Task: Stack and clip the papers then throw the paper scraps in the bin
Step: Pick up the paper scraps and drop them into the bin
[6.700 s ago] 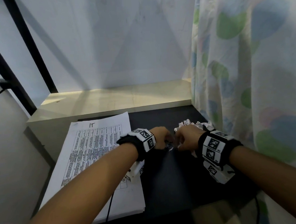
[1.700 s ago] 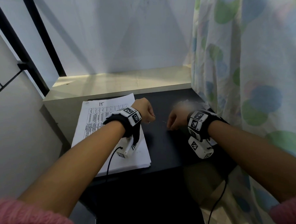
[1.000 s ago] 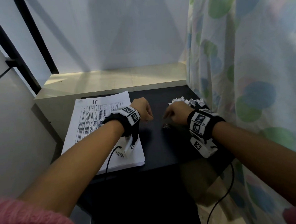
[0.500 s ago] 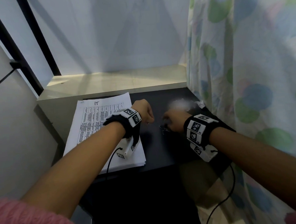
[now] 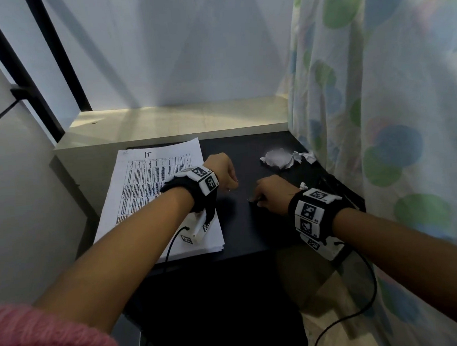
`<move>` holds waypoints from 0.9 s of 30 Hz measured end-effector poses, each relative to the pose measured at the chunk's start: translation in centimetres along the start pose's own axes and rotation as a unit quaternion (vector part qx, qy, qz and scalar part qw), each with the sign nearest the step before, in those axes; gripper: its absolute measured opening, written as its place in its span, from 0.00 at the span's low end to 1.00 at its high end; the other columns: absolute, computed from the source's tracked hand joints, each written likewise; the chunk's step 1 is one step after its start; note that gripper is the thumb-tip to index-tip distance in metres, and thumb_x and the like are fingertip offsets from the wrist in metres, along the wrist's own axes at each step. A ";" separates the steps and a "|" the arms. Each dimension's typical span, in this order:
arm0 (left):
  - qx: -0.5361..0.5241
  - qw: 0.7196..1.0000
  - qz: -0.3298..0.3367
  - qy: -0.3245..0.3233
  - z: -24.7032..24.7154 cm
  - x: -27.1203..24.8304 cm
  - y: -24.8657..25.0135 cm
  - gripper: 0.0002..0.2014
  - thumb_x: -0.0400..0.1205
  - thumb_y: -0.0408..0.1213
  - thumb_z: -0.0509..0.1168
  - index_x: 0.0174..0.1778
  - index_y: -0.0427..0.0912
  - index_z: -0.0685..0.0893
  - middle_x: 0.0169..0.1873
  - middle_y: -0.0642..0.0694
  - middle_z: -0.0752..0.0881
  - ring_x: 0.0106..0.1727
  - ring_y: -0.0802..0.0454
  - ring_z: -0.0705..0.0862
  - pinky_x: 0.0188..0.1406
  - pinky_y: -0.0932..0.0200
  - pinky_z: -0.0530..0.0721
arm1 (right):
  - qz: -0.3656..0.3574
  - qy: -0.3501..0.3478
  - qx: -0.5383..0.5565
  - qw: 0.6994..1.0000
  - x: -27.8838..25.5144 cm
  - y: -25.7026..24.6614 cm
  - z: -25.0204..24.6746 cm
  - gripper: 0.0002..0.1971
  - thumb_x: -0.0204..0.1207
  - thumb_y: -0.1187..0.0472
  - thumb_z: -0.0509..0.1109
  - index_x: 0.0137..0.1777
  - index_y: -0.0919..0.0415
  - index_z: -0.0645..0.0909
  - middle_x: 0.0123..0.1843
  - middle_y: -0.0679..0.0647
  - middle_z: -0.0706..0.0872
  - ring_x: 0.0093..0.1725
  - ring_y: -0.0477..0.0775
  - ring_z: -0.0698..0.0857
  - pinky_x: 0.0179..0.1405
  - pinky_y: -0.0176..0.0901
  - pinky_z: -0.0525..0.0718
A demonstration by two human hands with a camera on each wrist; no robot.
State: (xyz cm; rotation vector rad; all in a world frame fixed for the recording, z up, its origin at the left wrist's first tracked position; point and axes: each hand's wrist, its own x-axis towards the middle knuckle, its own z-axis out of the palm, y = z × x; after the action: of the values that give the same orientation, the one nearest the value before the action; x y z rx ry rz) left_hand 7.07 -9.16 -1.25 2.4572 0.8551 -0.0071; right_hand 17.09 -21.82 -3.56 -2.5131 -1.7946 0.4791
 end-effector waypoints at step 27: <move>-0.041 0.998 -0.013 0.054 -3.4 -5.1 -2.8 0.05 0.73 0.30 0.72 0.42 0.35 0.91 0.28 0.47 0.89 0.17 0.67 0.82 0.32 0.69 0.86 | 0.103 0.073 0.170 0.977 0.2 -0.8 -2.2 0.08 0.66 0.67 0.77 0.45 0.64 0.91 0.45 0.57 0.92 0.41 0.46 0.85 0.47 0.37 0.83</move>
State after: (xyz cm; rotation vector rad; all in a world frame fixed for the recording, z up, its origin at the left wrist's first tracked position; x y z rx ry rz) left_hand 0.78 -8.58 1.20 2.3874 0.9142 0.1514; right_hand 16.96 -21.05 -1.34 -2.4275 -1.2816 0.5392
